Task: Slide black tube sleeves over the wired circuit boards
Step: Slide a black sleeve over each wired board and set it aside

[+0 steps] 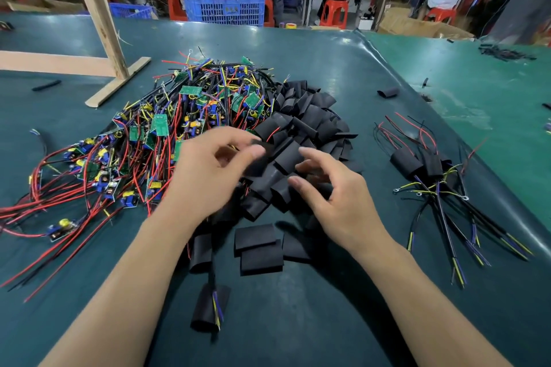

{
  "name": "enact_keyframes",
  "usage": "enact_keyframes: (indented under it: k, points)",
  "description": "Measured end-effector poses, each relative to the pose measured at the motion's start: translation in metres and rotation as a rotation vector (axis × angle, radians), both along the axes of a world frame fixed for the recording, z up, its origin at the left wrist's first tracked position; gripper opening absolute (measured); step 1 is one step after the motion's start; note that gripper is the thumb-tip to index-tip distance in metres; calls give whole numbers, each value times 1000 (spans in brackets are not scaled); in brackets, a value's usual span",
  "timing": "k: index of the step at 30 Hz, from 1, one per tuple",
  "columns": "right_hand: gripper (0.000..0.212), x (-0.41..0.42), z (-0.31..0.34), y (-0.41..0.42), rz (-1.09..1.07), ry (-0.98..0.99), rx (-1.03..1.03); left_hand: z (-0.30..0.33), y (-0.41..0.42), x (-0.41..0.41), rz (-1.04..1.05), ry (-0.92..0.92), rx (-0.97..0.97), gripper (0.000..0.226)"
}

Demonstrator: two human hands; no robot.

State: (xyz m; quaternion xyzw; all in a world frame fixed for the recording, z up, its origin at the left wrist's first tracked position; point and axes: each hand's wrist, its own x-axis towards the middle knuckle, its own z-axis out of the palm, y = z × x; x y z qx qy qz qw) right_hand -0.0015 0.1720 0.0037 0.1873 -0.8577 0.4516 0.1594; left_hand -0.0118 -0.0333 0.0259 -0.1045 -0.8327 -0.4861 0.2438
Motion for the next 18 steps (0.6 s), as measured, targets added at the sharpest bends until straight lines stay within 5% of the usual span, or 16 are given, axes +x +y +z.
enact_keyframes:
  k: [5,9,12,15,18]
  points:
    - [15,0,0,-2,8,101,-23,-4,16,7,-159,32,-200,5]
    - [10,-3,-1,1,-24,220,98,-1,-6,-4,277,179,-369,17]
    - [15,-3,-4,0,60,234,179,-3,-26,-20,565,54,-371,26]
    - [24,-1,-7,-2,137,220,243,-3,-33,-34,587,-183,-335,38]
    - [34,0,-6,-3,194,193,329,-4,-30,-36,602,-183,-251,31]
